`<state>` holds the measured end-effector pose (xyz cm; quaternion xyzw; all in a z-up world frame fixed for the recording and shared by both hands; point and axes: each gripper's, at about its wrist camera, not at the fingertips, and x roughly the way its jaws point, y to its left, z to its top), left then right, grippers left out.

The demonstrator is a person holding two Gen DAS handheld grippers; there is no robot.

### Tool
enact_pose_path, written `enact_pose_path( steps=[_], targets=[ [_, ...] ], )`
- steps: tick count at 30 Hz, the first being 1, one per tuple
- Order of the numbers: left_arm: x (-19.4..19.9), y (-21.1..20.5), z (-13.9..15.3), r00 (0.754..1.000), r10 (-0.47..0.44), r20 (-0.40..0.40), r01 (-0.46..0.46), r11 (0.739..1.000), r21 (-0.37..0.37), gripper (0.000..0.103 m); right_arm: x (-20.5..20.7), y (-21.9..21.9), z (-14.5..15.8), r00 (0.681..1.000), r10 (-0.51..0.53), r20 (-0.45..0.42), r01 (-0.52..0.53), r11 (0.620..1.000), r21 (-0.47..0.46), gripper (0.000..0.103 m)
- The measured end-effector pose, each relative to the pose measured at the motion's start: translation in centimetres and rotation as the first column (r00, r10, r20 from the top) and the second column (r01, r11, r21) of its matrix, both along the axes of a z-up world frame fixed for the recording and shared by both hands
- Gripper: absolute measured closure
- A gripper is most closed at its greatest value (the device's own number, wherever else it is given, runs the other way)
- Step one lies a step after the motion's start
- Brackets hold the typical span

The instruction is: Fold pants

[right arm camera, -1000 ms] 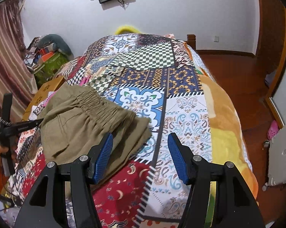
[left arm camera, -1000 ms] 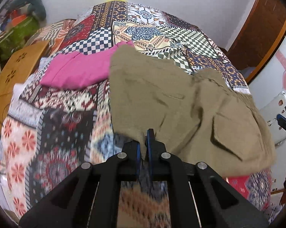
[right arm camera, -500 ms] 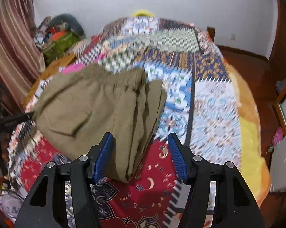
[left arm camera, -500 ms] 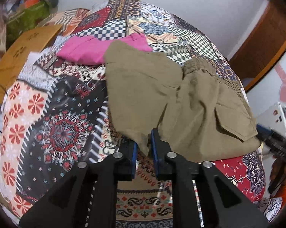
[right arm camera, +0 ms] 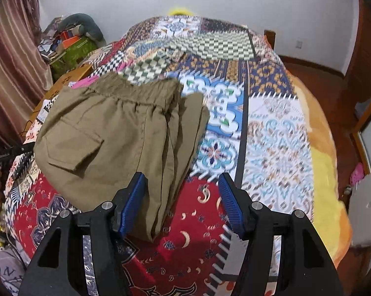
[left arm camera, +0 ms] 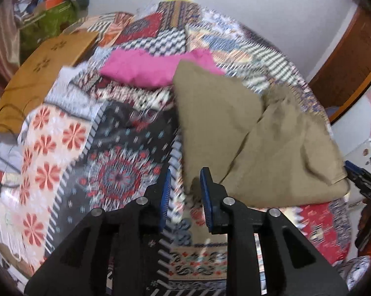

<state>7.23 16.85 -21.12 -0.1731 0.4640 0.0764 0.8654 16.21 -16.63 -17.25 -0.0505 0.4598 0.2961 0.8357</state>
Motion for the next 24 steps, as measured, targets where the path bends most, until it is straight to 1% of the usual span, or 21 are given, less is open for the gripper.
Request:
enact_pose_path(
  steps=[2,5,9,10,13,16,17,19,21,22,23,24],
  targets=[
    [0.9,-0.2,1.5,0.999,-0.027,0.031,0.027,1.0,0.0,0.08,0.4,0.2,0.8,1.0,0.009,0.027,-0.009,1.0,0.015,0.046],
    [2.9,-1.3,3.3,0.994,-0.082,0.07,0.08,0.996,0.032,0.079,1.4,0.9,1.7,0.998,0.02,0.054,-0.022,0.999,0.039,0.046],
    [6.4,-3.4,4.3,0.982,-0.166,0.092,0.164,0.986,0.033,0.077,3.0,2.3,1.8,0.998,0.042,0.056,-0.046,0.997,0.066,0.046],
    [7.4,-4.2,4.3,0.978,-0.19,0.091,0.189,0.982,0.024,0.075,3.5,2.9,1.6,0.997,0.051,0.052,-0.055,0.996,0.07,0.046],
    [9.7,-6.2,3.7,0.965,-0.25,0.079,0.249,0.968,0.012,0.069,4.3,4.2,0.6,0.996,0.086,0.021,-0.088,0.994,0.071,0.053],
    [11.9,-8.6,2.7,0.946,-0.318,0.063,0.318,0.948,0.008,0.063,4.9,5.2,-0.9,0.993,0.117,-0.019,-0.115,0.992,0.06,0.061],
    [12.6,-9.3,2.2,0.94,-0.337,0.054,0.337,0.941,0.011,0.063,5.0,5.3,-1.3,0.992,0.124,-0.026,-0.123,0.991,0.06,0.063],
    [13.5,-10.1,1.1,0.934,-0.355,0.031,0.355,0.935,0.015,0.063,5.2,5.3,-1.8,0.991,0.128,-0.034,-0.125,0.989,0.077,0.063],
    [14.3,-10.3,0.3,0.934,-0.357,0.019,0.357,0.934,0.015,0.063,5.2,4.9,-1.8,0.991,0.133,-0.027,-0.13,0.987,0.095,0.065],
    [14.4,-10.2,0.1,0.934,-0.358,0.017,0.358,0.934,0.011,0.064,5.3,4.8,-1.8,0.99,0.136,-0.022,-0.134,0.986,0.097,0.07],
    [14.6,-10.1,-0.1,0.934,-0.357,0.018,0.357,0.934,0.005,0.064,5.4,4.7,-1.8,0.99,0.138,-0.016,-0.136,0.986,0.092,0.072],
    [14.7,-9.9,-0.1,0.935,-0.355,0.024,0.355,0.935,-0.001,0.066,5.4,4.7,-1.7,0.99,0.14,-0.004,-0.139,0.986,0.087,0.074]
  ],
)
